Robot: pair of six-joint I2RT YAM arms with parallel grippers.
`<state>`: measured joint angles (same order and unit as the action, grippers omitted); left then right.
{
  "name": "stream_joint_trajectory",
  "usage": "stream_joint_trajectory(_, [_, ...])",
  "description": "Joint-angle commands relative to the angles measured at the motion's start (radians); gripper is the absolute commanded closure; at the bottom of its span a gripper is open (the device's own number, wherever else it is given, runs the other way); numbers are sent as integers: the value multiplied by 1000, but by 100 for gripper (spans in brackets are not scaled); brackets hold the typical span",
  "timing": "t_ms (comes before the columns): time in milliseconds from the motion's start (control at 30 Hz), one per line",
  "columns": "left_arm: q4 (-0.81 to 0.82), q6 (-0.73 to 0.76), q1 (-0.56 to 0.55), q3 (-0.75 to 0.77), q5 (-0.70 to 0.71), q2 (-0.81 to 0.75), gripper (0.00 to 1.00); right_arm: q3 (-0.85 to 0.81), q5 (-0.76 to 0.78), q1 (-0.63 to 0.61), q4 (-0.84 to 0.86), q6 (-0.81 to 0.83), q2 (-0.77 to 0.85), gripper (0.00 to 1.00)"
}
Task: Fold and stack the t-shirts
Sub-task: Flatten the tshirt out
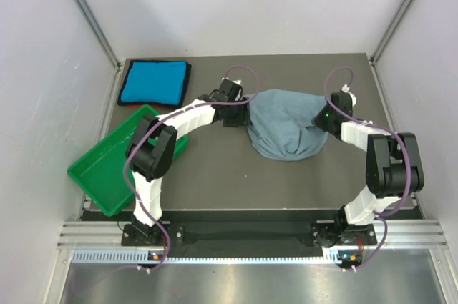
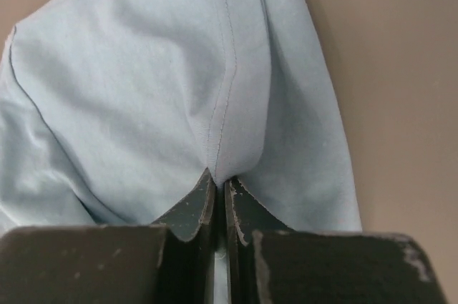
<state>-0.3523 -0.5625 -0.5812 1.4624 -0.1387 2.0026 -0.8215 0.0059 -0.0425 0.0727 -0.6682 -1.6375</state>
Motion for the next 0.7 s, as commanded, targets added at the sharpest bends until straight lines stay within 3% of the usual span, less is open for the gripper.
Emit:
stream_joint_trajectory(0, [-10,47,10,7,126,-88,37,-97,22,15,-5,77,82,100])
stream_joint_trajectory(167, [15,59,70,41,97,-41,35,-139,43,15,-108,111,196,100])
stream_joint_trajectory(433, [65,53,139,168,-21,105,36,-62,14,16,-99,104,356,100])
stream_joint_trajectory(667, [165,6,139,302,-220,269,40,-93,29,15,-138,113,412,100])
